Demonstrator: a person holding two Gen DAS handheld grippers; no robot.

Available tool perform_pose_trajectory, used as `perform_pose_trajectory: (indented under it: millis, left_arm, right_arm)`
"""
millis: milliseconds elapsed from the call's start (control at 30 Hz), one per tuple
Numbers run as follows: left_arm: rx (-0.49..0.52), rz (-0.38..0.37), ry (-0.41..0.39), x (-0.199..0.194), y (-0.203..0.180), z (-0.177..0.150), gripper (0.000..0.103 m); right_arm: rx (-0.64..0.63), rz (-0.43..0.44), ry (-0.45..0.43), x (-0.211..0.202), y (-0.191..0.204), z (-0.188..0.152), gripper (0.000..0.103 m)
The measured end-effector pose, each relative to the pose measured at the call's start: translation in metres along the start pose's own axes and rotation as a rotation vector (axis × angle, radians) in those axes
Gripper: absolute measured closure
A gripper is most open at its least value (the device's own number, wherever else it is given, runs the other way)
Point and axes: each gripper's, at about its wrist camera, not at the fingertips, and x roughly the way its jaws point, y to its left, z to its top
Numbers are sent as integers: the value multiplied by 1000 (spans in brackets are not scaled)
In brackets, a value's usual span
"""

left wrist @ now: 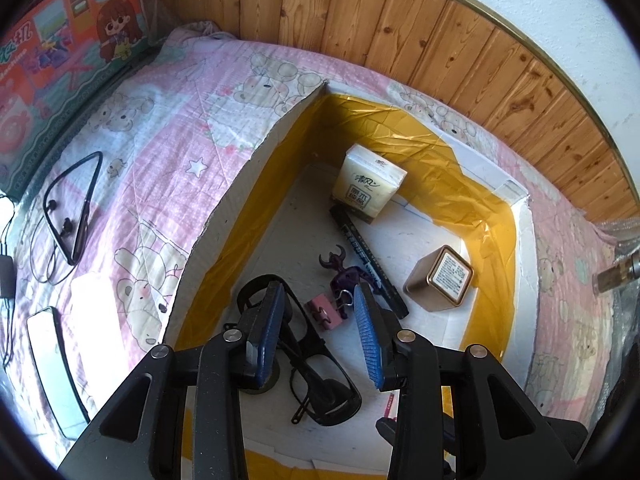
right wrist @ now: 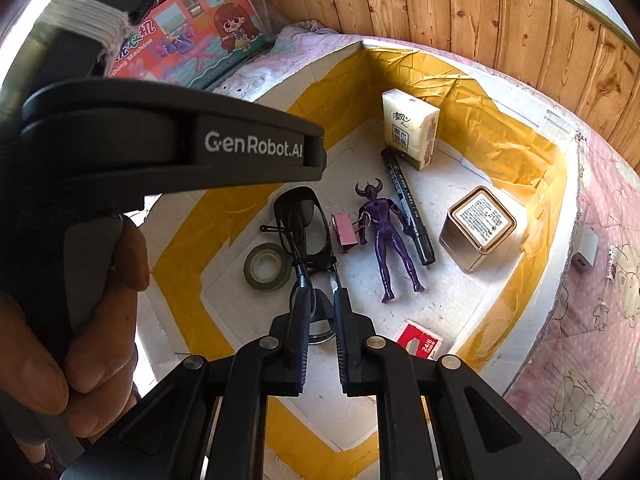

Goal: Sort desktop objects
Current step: 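Open the right tool dropping the glasses while the left tool releases the binder clip, then withdraw both tools from the box toward the white charger and glass vial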

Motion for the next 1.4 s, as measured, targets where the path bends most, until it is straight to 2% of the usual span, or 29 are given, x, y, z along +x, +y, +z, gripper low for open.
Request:
perform_pose_trajectory:
  millis: [167,633,800,900,1200,1400]
  left_arm:
    - [5,-1,-28,-16,-5,-3,65]
    - [32,-7,-97,-55,-31,-19,65]
    - [70,-4,-151,-74,-49,-25,65]
    - [98,-28,-180,-86,-62,-31,65]
    - [164,-155,-260,-124,-102,-51,65]
    - [258,-197,-265,-121,-144,-65,65]
  right_arm:
    - [-26,-15,-15,-17,3,-10,84]
    - [-102,-36,-123,-76,14,-41,81]
    - [-111,-12,-179,-93,13,-57,75]
    - [-100,6,-217,-103,8,-66,75]
    - [12,27,-301,-137,-43,-81,75]
    - [117,-13,-337,-152,-99,-87,75]
